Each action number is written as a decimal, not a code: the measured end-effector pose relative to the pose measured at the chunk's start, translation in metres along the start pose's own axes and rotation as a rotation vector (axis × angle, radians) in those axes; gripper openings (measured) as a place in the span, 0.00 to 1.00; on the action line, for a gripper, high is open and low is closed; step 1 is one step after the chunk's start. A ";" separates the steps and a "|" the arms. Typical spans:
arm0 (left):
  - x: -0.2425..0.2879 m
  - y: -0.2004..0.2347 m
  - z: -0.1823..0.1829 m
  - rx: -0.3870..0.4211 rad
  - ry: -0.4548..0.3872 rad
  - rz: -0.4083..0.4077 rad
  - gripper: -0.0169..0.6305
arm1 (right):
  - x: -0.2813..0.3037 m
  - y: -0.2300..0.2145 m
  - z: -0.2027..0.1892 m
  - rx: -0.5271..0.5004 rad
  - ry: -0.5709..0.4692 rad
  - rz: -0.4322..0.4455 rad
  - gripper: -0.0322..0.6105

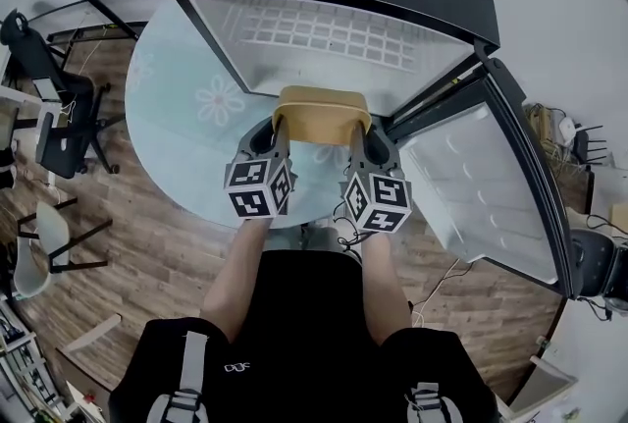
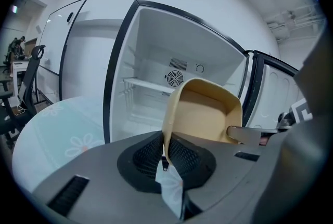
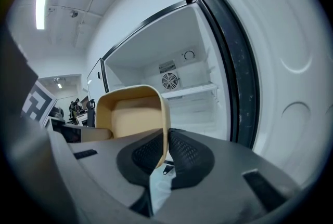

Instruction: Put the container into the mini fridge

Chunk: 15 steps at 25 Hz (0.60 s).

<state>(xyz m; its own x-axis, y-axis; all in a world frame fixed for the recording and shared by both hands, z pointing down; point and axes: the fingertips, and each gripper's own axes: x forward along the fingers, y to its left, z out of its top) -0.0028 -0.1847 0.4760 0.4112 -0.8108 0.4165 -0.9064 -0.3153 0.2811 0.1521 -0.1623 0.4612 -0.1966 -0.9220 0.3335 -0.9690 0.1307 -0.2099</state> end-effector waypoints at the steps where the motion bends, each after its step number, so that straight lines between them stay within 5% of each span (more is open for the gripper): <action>1: 0.002 0.002 -0.001 -0.004 0.008 0.001 0.06 | 0.002 0.001 -0.002 0.002 0.008 0.000 0.09; 15: 0.042 0.016 -0.020 -0.031 0.088 -0.018 0.06 | 0.034 -0.014 -0.025 0.027 0.079 -0.049 0.09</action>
<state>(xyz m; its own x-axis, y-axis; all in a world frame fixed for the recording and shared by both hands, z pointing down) 0.0017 -0.2144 0.5151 0.4357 -0.7583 0.4849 -0.8959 -0.3132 0.3152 0.1557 -0.1859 0.4985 -0.1612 -0.8952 0.4155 -0.9736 0.0753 -0.2155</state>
